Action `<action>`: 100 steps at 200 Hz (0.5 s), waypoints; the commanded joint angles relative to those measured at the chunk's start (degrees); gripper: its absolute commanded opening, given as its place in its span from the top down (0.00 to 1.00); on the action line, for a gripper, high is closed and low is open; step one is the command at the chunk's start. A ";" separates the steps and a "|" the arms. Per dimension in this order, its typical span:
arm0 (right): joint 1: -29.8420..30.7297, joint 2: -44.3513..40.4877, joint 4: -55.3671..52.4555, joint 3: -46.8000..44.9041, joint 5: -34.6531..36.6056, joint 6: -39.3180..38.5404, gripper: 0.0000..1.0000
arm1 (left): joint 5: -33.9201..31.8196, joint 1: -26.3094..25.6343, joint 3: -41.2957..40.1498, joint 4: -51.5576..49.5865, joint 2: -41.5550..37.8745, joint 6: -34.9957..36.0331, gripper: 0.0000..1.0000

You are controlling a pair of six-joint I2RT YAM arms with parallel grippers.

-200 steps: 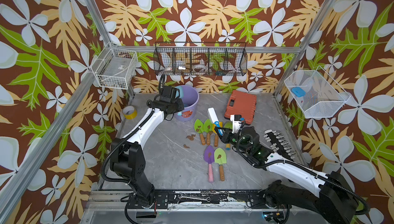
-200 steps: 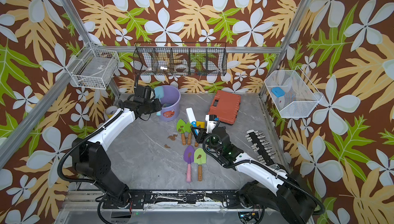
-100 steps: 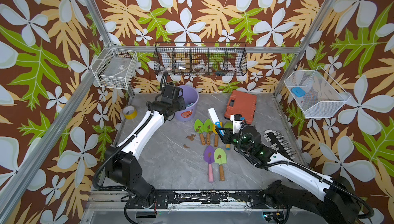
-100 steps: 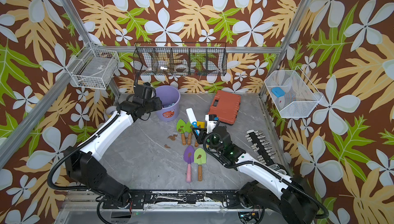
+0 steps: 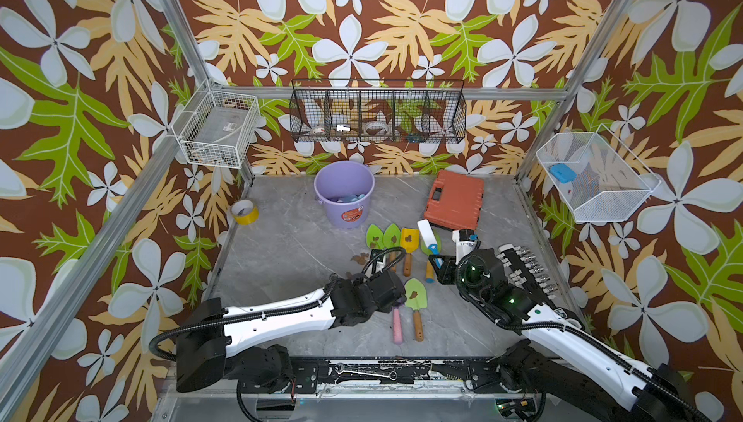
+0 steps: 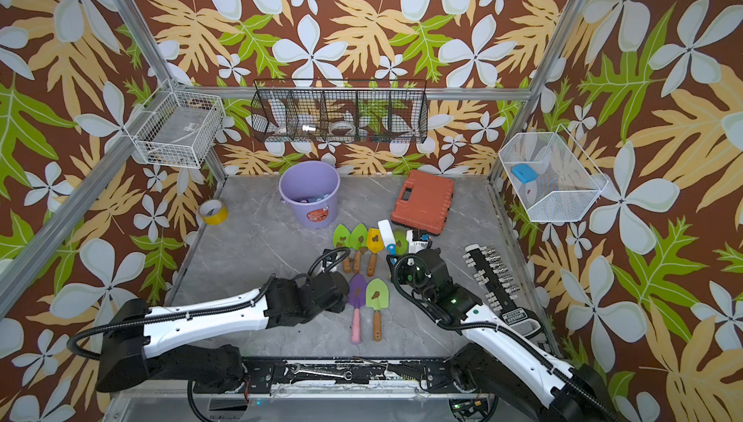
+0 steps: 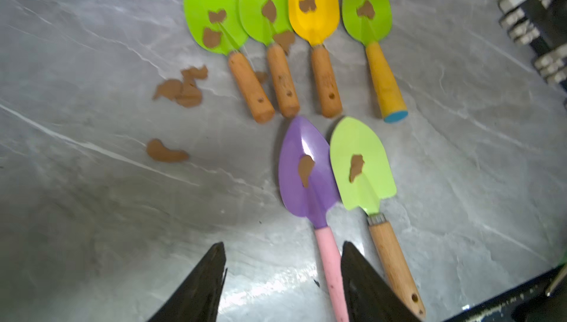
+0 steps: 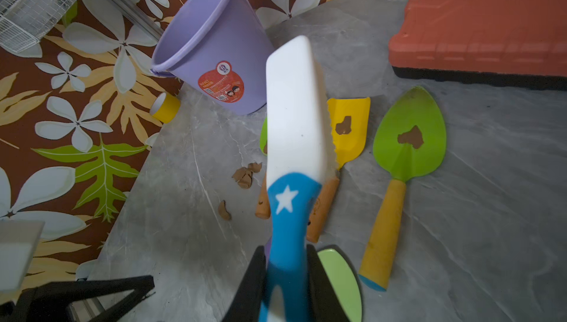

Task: Brush the soil off the hand trowel and place it into the bucket
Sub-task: Pick up the hand trowel from the center of the board.

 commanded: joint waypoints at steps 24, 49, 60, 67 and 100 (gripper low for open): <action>-0.09 -0.70 -0.41 -0.97 -0.11 1.22 1.00 | 3.56 -4.75 -0.34 3.16 5.73 -5.54 0.37; -0.11 -1.41 -0.62 -1.36 0.13 1.52 1.00 | 3.14 -5.19 -0.74 3.16 6.75 -5.89 0.37; -0.09 -1.80 -0.65 -1.56 0.11 1.67 1.00 | 6.25 -5.23 -2.20 6.31 6.37 -5.82 0.37; -0.09 -2.00 -0.49 -1.78 0.07 1.82 1.00 | 7.66 -5.32 -2.70 7.39 6.55 -5.72 0.38; -0.09 -1.61 -0.20 -1.75 -0.67 1.62 1.00 | 11.15 -6.55 -2.79 8.40 9.46 -5.00 0.38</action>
